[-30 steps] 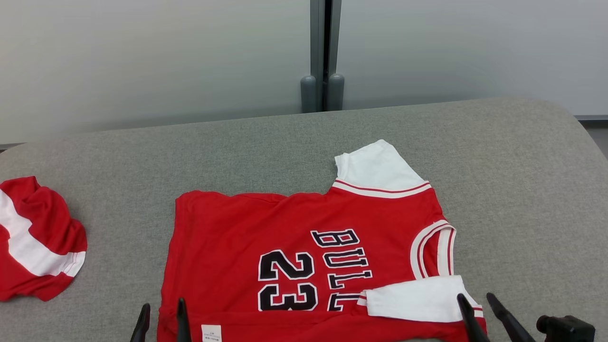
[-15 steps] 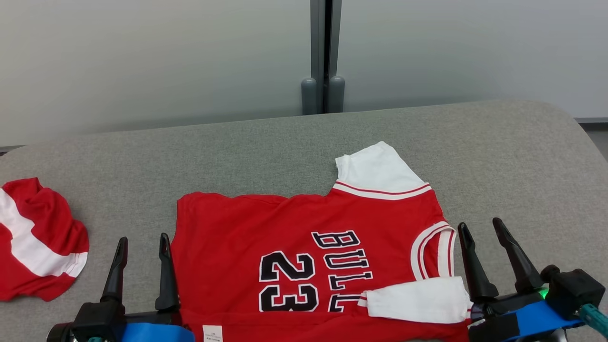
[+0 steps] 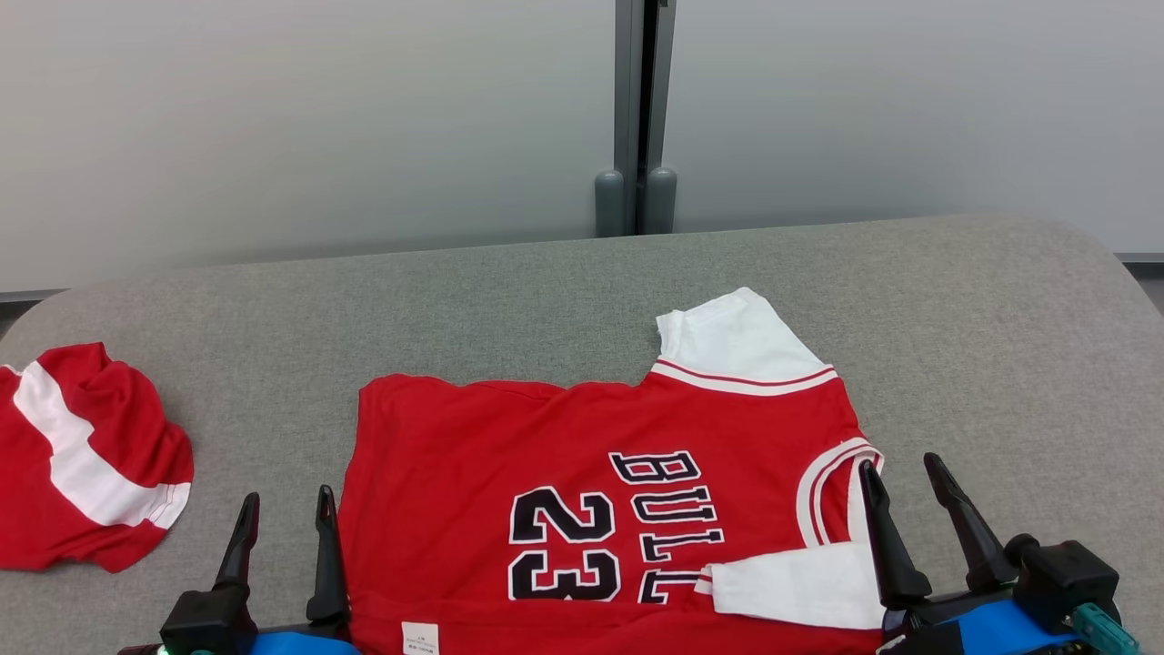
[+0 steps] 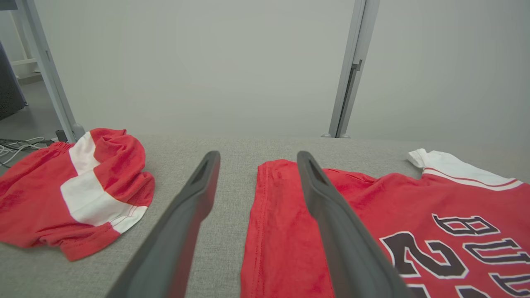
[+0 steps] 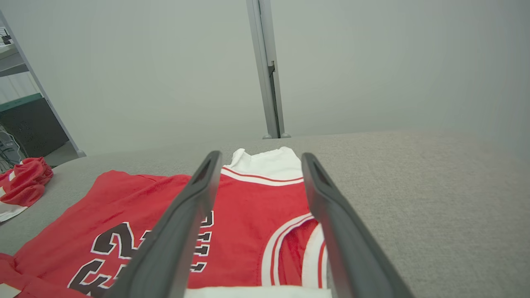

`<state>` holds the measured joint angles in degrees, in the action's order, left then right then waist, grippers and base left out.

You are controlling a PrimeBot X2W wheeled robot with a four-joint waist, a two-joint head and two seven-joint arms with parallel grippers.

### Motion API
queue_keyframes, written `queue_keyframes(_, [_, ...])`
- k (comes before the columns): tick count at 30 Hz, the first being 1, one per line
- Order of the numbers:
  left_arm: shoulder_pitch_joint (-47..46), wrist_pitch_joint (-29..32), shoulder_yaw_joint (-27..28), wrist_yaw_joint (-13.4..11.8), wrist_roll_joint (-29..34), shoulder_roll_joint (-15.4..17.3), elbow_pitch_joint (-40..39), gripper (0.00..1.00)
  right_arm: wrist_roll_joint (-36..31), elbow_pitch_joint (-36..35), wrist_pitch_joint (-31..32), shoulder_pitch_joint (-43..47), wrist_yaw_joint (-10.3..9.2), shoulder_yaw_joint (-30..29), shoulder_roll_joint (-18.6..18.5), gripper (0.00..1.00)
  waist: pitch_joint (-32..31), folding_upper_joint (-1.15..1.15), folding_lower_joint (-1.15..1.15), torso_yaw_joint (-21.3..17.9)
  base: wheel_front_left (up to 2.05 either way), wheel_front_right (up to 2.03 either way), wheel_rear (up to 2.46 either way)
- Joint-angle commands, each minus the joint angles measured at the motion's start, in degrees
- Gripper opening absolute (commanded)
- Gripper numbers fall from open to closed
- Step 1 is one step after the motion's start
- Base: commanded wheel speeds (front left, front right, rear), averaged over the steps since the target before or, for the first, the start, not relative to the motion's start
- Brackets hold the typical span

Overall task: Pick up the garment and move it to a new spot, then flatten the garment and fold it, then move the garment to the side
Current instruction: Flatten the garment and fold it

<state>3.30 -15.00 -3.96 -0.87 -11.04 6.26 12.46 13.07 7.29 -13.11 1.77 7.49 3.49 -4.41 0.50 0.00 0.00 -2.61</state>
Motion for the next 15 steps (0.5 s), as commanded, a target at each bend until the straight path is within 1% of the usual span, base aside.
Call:
queue_keyframes(1, [-0.4, -0.2, 0.1, 0.3, 0.0, 0.2, 0.4, 1.00, -0.5, 0.2, 0.3, 0.7, 0.01, -0.3, 0.2, 1.00, -0.1, 0.00, 0.00, 0.1, 0.00, 0.00, 0.00])
queue_keyframes(15, [-1.2, -0.3, 0.4, 0.7, 0.2, 0.5, 1.8, 1.00, -1.1, 1.0, 1.2, 1.3, 0.01, -1.0, 0.9, 1.00, -0.6, 0.00, 0.00, 0.3, 0.00, 0.00, 0.00])
